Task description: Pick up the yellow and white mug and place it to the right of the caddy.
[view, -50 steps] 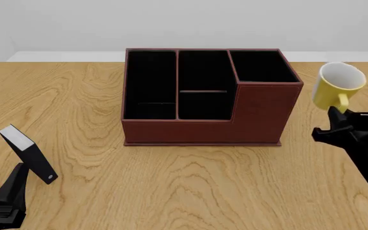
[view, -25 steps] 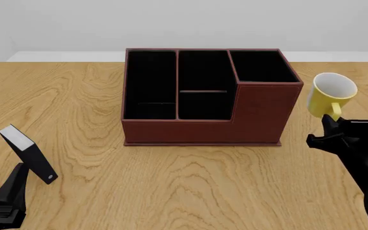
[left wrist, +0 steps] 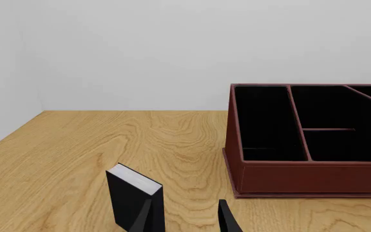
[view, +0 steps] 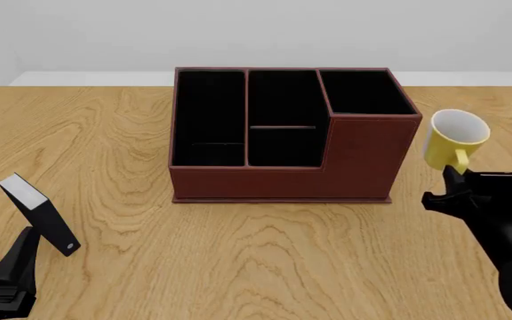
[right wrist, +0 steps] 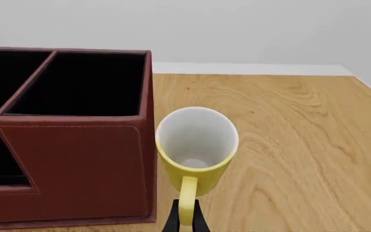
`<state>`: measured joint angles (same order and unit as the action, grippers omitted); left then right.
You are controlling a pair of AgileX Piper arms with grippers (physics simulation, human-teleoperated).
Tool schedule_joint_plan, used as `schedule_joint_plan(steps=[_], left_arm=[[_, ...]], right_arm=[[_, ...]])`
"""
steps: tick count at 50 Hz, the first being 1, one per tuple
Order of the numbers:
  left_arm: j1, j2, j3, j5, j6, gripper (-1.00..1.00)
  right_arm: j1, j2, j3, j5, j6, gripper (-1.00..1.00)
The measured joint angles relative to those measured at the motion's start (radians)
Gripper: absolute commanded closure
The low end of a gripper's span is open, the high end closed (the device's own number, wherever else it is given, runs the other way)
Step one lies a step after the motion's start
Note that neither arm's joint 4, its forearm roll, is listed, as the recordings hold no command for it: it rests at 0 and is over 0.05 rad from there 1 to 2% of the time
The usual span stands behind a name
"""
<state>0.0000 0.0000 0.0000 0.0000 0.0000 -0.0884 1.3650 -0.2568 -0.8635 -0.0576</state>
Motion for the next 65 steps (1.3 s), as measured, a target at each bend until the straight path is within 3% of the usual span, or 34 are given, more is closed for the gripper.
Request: schedule_joint_plan(steps=[65], left_arm=[[0.0,0.0,0.0,0.0,0.0,-1.0]], right_arm=[[-0.02,0.231,-0.02,-0.149,0.015,1.0]])
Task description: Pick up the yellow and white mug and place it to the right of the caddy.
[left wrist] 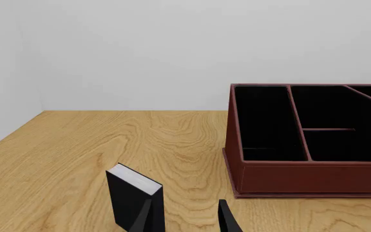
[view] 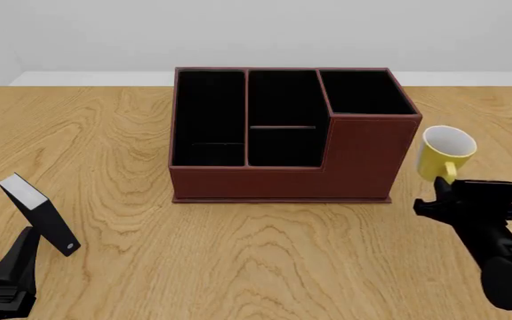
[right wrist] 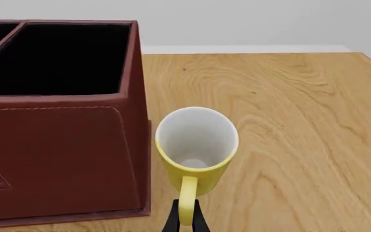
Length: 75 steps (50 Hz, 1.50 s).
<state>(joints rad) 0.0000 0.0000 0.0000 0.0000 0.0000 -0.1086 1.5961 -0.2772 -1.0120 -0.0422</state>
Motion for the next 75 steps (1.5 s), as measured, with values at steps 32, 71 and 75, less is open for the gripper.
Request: schedule_joint_plan(steps=[32,71,75], left_arm=[[0.0,0.0,0.0,0.0,0.0,-1.0],[0.0,0.0,0.0,0.0,0.0,-1.0],[0.0,0.0,0.0,0.0,0.0,-1.0]], right_arm=[[-0.011,0.134,-0.009,-0.091,0.006,1.0],[-0.015,0.254,-0.019,-0.163,0.007,1.0],[-0.015,0.261,-0.021,-0.166,0.007,1.0]])
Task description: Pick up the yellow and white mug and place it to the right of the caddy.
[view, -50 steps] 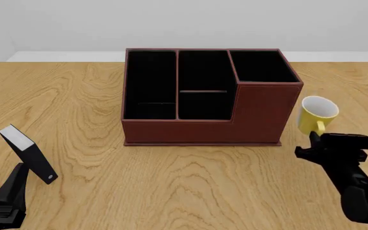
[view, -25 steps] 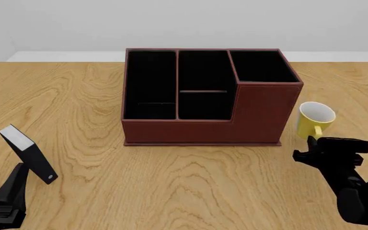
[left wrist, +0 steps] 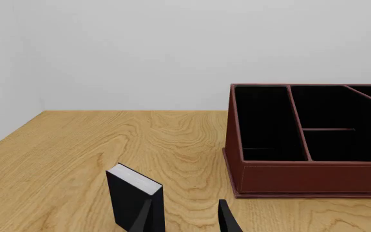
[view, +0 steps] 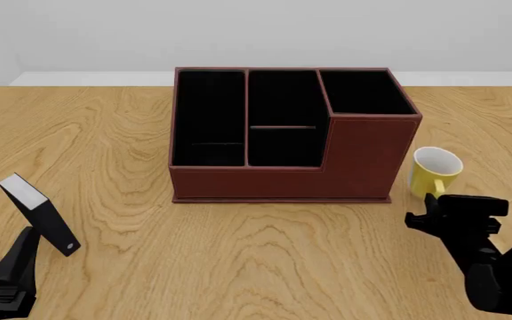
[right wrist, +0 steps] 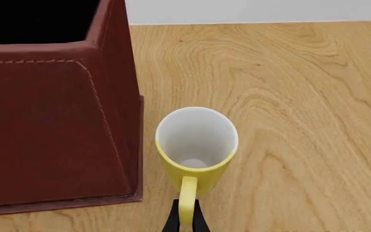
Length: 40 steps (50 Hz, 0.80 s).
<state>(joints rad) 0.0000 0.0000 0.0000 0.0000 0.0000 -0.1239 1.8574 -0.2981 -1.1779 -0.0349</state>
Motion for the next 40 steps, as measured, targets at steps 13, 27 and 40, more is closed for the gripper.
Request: schedule_joint_plan(steps=[13,27,40], left_arm=[[0.0,0.0,0.0,0.0,0.0,-1.0],[0.0,0.0,0.0,0.0,0.0,-1.0],[0.0,0.0,0.0,0.0,0.0,-1.0]], right_arm=[[0.0,0.034,-0.004,-0.02,0.001,1.0],[0.0,0.054,-0.007,-0.027,-0.001,1.0],[0.001,0.068,-0.011,-0.034,-0.002,1.0]])
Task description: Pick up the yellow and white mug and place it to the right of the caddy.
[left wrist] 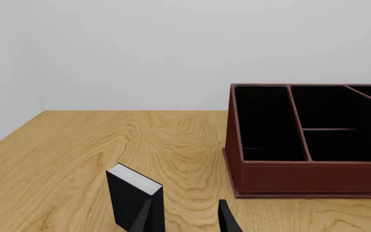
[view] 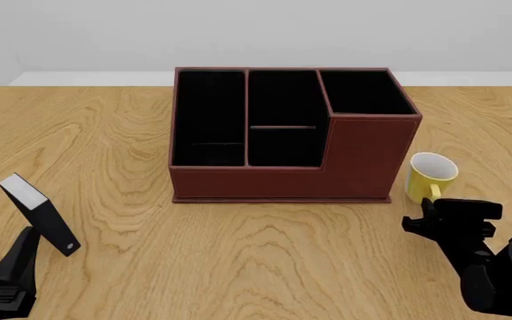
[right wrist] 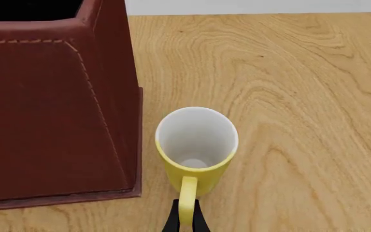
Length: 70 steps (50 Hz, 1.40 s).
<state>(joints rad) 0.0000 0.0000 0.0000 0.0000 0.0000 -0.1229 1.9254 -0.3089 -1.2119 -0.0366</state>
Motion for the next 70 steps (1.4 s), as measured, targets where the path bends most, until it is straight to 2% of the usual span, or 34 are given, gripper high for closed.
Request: schedule_joint_plan(steps=[32,33,37,70], left_arm=[[0.0,0.0,0.0,0.0,0.0,-1.0],[0.0,0.0,0.0,0.0,0.0,-1.0],[0.0,0.0,0.0,0.0,0.0,-1.0],[0.0,0.0,0.0,0.0,0.0,-1.0]], right_arm=[[-0.001,0.02,-0.005,-0.008,0.0,1.0],[-0.001,0.02,-0.005,-0.008,0.001,-1.0],[0.012,0.027,-0.004,-0.008,0.013,-1.0],[-0.006,0.062,-0.021,-0.008,0.005,-1.0]])
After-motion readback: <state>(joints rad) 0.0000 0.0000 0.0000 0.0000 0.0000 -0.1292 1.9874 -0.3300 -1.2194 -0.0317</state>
